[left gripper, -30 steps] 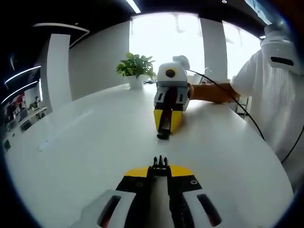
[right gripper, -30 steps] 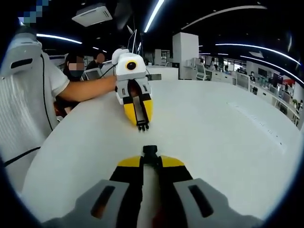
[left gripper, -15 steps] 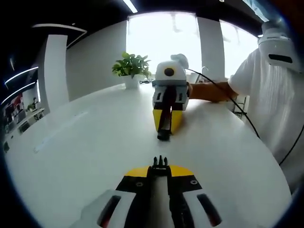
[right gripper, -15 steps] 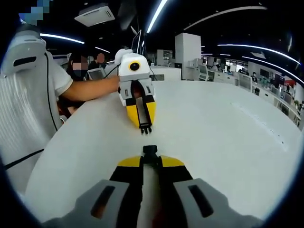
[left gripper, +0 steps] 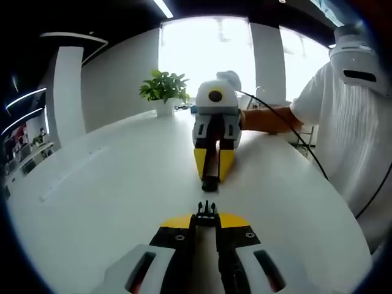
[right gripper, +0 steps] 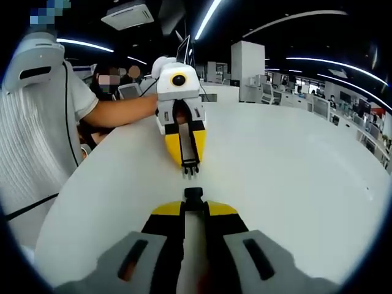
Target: Snap the two parts of the plastic buckle together until the buckle closes and remains connected.
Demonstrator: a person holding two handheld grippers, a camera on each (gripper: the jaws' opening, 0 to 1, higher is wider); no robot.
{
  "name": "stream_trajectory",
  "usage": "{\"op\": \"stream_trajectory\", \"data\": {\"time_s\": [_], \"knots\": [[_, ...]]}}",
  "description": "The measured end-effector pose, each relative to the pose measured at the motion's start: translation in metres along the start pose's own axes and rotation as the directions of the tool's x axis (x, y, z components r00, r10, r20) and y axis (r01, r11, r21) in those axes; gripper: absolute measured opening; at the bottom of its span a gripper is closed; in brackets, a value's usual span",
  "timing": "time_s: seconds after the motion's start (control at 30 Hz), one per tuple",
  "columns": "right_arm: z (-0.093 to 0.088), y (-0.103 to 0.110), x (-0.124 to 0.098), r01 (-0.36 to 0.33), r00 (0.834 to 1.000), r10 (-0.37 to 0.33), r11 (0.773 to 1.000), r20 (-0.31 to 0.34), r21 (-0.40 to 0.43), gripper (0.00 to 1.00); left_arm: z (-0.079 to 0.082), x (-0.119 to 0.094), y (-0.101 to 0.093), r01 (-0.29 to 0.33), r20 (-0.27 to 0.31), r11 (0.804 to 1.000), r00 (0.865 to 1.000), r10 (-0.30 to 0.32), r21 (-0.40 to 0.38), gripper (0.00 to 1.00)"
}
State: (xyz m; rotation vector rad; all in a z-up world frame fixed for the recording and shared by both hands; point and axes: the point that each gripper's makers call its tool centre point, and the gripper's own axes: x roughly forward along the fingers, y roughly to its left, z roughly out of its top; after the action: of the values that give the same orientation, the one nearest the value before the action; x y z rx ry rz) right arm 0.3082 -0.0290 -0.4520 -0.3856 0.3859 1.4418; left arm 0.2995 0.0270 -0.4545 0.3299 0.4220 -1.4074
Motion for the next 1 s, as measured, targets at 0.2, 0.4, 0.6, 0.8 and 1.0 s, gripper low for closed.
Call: {"op": "stream_trajectory", "data": {"time_s": [0.2,0.4,0.6,0.8,1.0], "knots": [[0.001,0.006,0.001,-0.009,1.000,0.009,1.000,0.006,0.001,0.12,-0.003,0.004,-0.006,0.013,-0.005,1.000,1.000,-0.013,-0.001,0.11],[0.001,0.012,0.001,-0.020,1.000,0.020,1.000,0.004,-0.006,0.12,-0.003,0.005,-0.007,0.008,-0.008,1.000,1.000,-0.008,0.004,0.11],[0.001,0.013,0.001,-0.021,1.000,0.021,1.000,0.002,-0.008,0.12,-0.003,0.007,-0.009,0.007,-0.005,1.000,1.000,-0.007,0.009,0.11],[0.000,0.015,0.003,-0.032,0.999,0.032,0.999,-0.005,-0.008,0.12,-0.001,0.008,-0.010,0.013,0.009,1.000,1.000,-0.013,0.010,0.11],[0.000,0.013,0.003,-0.033,0.999,0.033,0.999,-0.009,-0.010,0.12,-0.001,0.008,-0.011,0.012,0.010,1.000,1.000,-0.012,0.012,0.11]]}}
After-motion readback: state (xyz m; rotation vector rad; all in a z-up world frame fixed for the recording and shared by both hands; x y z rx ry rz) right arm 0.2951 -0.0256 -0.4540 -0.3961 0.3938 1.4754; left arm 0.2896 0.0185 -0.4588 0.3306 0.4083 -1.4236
